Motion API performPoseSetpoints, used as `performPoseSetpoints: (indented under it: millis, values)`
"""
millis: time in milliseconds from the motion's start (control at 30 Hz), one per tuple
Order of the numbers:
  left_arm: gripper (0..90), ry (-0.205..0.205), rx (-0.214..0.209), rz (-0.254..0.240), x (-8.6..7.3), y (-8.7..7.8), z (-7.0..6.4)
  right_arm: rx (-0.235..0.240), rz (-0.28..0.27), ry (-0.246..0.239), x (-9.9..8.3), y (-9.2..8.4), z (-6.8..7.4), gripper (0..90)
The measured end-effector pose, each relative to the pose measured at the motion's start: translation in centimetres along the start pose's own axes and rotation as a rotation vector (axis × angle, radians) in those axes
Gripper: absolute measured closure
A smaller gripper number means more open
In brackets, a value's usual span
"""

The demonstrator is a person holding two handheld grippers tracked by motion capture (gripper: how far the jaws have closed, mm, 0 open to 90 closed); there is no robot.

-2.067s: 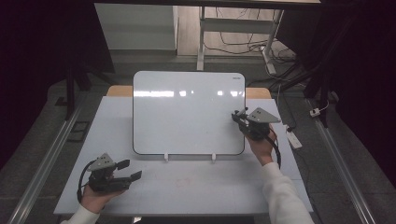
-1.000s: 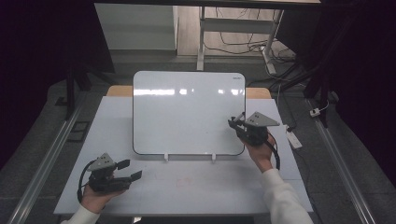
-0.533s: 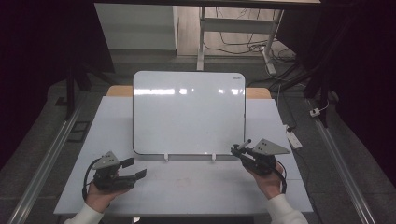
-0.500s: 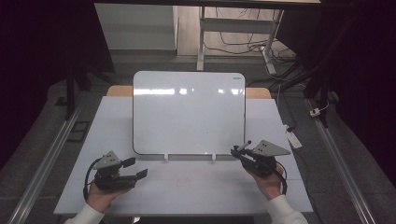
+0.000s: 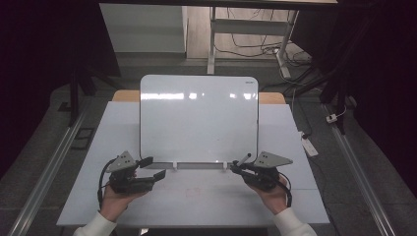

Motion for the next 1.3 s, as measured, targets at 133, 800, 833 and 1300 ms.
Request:
performPoseSetpoints:
  millis: [133,800,833,1300]
  values:
    - [28.5,0.03,-0.041,-0.01,1.4,1.0,-1.6,0.046,-0.001,0.003,0.2,0.9,1.3,77.4]
    - [42.9,0.15,-0.292,0.019,5.2,8.9,-9.7,0.169,0.026,0.029,0.5,4.0,4.8,77.3]
    - [45.3,0.156,-0.302,0.02,5.2,9.1,-10.1,0.173,0.028,0.028,0.4,4.2,4.9,77.3]
    - [81.0,0.214,-0.256,0.011,5.6,9.2,-9.5,0.235,0.025,0.055,0.5,5.0,6.5,75.4]
Point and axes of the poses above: each handheld gripper's, and its own axes: y roughly forward along the jaws, x roughly out of its top, z roughly to its left, the point moved 10 cm from there along y, roughly forward along the jaws, and after that the axes turned 5 degrees about -z, right-handed, at the moved point
